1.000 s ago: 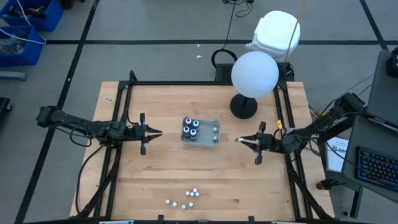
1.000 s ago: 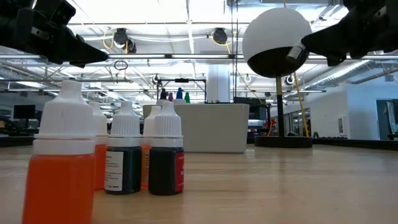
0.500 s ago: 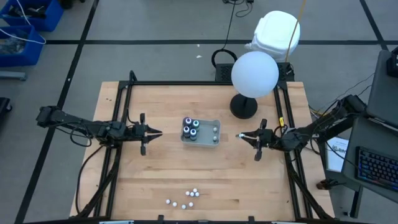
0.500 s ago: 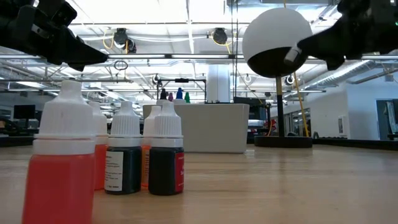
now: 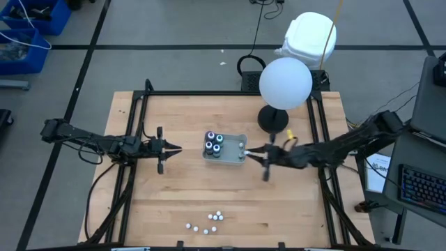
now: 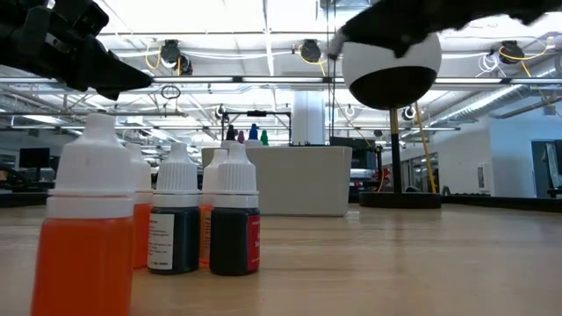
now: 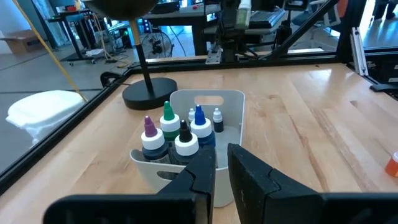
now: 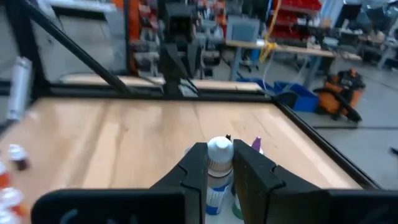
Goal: Pick & Place food coloring
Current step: Put the small green food coloring bottle into the gray bin
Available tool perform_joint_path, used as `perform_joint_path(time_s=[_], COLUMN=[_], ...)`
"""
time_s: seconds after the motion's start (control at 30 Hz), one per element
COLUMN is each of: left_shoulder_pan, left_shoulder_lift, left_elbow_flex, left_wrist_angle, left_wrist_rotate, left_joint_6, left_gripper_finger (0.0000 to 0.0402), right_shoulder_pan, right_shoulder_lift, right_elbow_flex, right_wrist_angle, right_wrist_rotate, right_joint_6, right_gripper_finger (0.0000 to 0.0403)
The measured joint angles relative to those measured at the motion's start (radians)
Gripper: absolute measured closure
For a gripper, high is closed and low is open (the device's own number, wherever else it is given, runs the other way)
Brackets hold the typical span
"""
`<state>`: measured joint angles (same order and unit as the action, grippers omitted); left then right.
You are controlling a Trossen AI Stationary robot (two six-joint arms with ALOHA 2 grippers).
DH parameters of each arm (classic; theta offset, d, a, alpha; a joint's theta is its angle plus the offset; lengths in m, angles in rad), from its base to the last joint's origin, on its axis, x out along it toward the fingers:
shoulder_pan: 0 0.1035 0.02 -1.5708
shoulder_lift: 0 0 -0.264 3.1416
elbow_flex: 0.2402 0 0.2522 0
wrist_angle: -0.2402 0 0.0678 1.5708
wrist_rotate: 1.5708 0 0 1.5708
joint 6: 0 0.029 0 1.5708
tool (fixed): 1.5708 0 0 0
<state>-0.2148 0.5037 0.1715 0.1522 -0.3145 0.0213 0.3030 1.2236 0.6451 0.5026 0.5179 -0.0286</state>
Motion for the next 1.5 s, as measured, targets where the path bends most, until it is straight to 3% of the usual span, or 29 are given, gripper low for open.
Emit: perform_joint_path(time_s=[0.23,0.43,0.73,1.27,1.5], left_shoulder_pan=[0.000,0.000,0.000,0.000,0.000], left_shoulder_lift=[0.000,0.000,0.000,0.000,0.000], left_elbow_flex=[0.000,0.000,0.000,0.000,0.000], left_wrist_angle=[-0.001,-0.007,-0.006,0.001,0.001], left_wrist_rotate=[0.000,0.000,0.000,-0.001,-0.001], left_joint_6=[0.001,0.023,0.026,0.028,0.027], left_gripper_finger=[0.0350,0.0350,0.0350,0.0350,0.0350], right_shoulder_pan=[-0.119,-0.212,-0.262,-0.290,-0.312], right_shoulder_lift=[0.247,0.361,0.488,0.543,0.532], right_elbow_flex=[0.221,0.232,0.231,0.231,0.232], right_wrist_angle=[-0.088,-0.099,-0.076,-0.079,-0.096], right_wrist_rotate=[-0.090,-0.104,-0.180,-0.187,-0.276], right_joint_6=[0.029,0.131,0.204,0.215,0.212], right_gripper_finger=[0.0355,0.0355,0.0355,0.0355,0.0355])
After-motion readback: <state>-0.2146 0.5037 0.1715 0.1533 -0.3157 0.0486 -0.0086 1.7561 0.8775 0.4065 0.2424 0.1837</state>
